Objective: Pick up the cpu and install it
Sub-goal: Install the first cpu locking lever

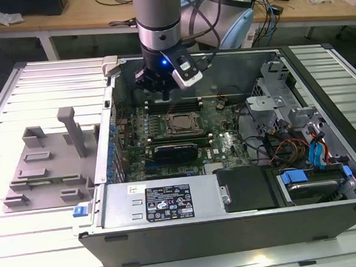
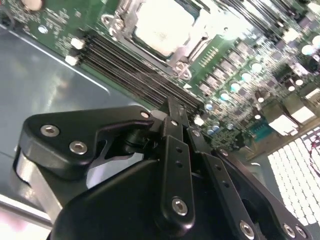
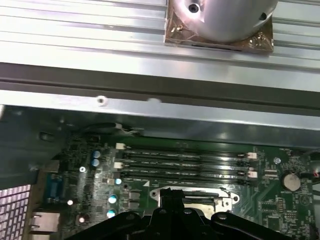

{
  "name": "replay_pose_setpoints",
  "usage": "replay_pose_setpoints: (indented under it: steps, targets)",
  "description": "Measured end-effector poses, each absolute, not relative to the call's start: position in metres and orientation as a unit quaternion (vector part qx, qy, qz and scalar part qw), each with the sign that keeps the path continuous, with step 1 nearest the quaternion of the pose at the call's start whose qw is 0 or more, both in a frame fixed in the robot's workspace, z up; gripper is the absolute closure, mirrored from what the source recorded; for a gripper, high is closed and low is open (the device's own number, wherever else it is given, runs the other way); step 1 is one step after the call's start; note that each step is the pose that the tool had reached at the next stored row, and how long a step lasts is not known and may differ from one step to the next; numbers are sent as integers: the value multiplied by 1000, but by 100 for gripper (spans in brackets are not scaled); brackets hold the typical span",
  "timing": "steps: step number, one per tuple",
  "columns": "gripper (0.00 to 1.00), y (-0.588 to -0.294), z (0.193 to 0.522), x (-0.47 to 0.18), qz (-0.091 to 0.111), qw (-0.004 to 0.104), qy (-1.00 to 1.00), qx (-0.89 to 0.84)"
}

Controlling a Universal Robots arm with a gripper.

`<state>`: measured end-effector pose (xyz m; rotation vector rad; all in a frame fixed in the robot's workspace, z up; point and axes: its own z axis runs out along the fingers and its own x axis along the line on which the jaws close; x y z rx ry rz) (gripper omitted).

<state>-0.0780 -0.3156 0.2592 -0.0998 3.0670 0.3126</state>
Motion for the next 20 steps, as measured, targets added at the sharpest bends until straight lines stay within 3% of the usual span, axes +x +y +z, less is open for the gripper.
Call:
replay_pose_setpoints:
  steps: [20]
  targets:
    - [89,-316,250,-67,101,28,994,-32]
